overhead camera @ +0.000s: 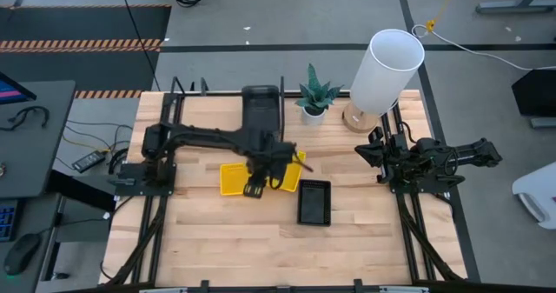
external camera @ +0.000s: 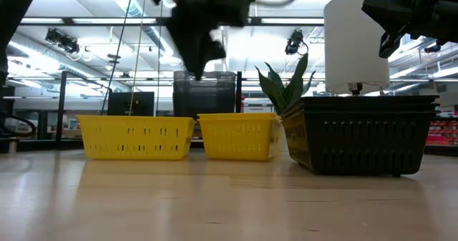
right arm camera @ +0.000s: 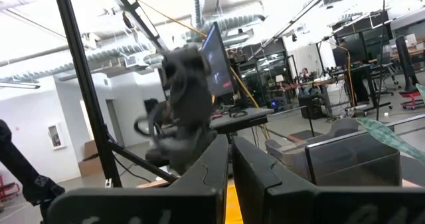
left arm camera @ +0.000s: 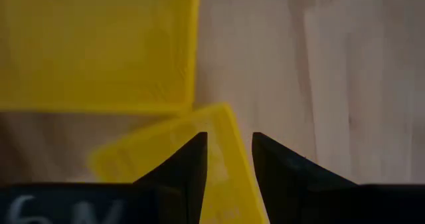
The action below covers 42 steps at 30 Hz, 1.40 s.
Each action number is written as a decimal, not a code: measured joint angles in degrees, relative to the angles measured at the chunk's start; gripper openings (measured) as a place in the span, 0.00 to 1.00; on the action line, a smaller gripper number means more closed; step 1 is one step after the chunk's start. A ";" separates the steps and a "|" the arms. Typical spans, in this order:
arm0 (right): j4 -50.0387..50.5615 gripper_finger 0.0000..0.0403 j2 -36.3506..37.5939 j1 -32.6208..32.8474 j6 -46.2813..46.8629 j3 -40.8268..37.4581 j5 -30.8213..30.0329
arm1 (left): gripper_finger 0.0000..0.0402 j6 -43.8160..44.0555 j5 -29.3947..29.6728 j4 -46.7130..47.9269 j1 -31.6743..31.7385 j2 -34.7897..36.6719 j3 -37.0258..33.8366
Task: Stack baskets on shelf by color
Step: Stack the yellow bin on the stacked yellow bins
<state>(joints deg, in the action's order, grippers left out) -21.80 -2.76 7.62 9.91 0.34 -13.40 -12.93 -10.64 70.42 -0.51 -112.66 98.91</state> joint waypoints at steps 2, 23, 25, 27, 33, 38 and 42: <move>0.02 0.07 0.00 0.02 0.00 0.00 0.01 | 0.31 2.92 0.53 -0.22 -1.08 0.00 -2.93; -0.49 0.07 -0.02 0.02 0.00 0.00 0.00 | 0.45 23.21 16.38 -8.75 -11.06 2.08 -10.51; -0.46 0.07 -0.02 0.02 0.00 0.00 0.00 | 0.47 25.30 16.99 -8.82 -11.06 2.08 -10.51; -0.46 0.07 -0.02 0.02 0.00 0.00 0.00 | 0.47 27.47 17.95 -9.24 -11.04 2.08 -10.55; -0.47 0.07 -0.02 0.02 0.00 0.00 0.00 | 0.43 31.29 18.46 -13.88 -11.04 2.09 -14.63; -0.48 0.07 -0.02 0.02 0.00 0.00 0.00 | 0.39 33.38 18.54 -16.28 -10.95 2.08 -17.95; -0.46 0.07 -0.02 0.02 0.00 0.00 0.00 | 0.35 33.38 20.08 -19.83 -10.92 2.08 -20.96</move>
<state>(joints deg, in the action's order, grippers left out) -22.26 -2.79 7.64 9.91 0.34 -13.41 20.45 9.44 50.59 -11.43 -110.59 77.95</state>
